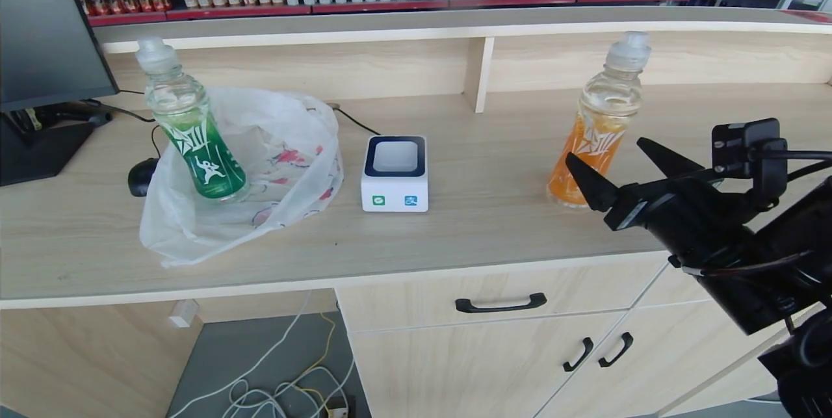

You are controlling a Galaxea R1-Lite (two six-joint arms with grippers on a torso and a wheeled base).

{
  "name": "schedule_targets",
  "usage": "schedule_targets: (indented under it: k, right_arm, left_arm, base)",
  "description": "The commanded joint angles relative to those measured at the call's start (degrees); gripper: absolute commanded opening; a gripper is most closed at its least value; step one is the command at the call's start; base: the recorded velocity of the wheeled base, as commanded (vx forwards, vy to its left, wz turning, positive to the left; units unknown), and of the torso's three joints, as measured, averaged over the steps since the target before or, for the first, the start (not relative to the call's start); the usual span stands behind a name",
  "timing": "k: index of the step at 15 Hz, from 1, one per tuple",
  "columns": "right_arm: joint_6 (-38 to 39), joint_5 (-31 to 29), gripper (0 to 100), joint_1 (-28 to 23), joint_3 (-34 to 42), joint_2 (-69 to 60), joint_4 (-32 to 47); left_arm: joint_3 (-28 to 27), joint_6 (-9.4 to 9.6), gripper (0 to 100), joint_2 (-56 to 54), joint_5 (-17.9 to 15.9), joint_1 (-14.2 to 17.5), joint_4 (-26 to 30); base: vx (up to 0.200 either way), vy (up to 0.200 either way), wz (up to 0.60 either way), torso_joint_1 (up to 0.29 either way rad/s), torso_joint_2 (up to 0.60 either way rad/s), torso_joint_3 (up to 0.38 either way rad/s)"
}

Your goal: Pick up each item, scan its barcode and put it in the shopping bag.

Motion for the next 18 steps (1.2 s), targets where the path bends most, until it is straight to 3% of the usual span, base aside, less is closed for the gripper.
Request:
schedule_targets:
  k: [1,8,18]
  right_arm:
    - [0.1,0.3,100,-0.4,-2.7,3.2,-0.1]
    - [0.8,2.1,100,-5.1,-7.1,3.5,4.8]
    - [2.5,5.2,100,-5.3,-18.3,7.8,12.8]
  left_arm:
    - [0.0,-0.01,100,0.0,0.0,0.1,0.0]
    - [0.0,-0.01,100,0.0,0.0,0.0,0.0]
    - [0.0,-0.01,100,0.0,0.0,0.0,0.0]
  base:
    - [0.000,0.000,0.00,0.000,0.00,0.000]
    - [0.000,0.000,0.00,0.000,0.00,0.000]
    - [0.000,0.000,0.00,0.000,0.00,0.000]
